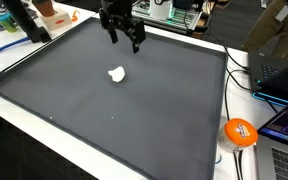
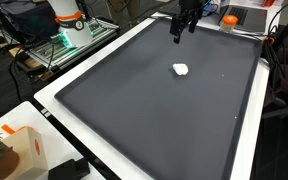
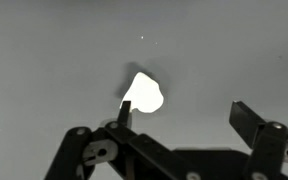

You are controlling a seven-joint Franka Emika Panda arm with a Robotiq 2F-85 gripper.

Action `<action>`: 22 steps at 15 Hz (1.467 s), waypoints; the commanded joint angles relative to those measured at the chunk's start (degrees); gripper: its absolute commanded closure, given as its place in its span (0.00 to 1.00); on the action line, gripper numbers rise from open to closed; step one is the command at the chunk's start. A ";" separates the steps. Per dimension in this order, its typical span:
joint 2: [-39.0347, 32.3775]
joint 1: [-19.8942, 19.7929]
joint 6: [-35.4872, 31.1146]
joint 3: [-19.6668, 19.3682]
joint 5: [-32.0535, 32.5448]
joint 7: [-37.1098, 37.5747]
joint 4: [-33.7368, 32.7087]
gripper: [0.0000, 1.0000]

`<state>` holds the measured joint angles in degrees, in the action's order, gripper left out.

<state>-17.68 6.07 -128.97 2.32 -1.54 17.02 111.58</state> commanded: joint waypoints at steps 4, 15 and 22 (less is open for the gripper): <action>-7.35 3.59 -0.48 -3.20 7.50 10.62 -2.55 0.01; -17.37 5.53 1.52 -6.48 7.82 15.47 -10.96 0.27; -17.75 5.50 7.29 -6.61 7.58 14.18 -13.13 0.84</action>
<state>-35.47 11.11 -125.69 -3.64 5.59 31.16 99.45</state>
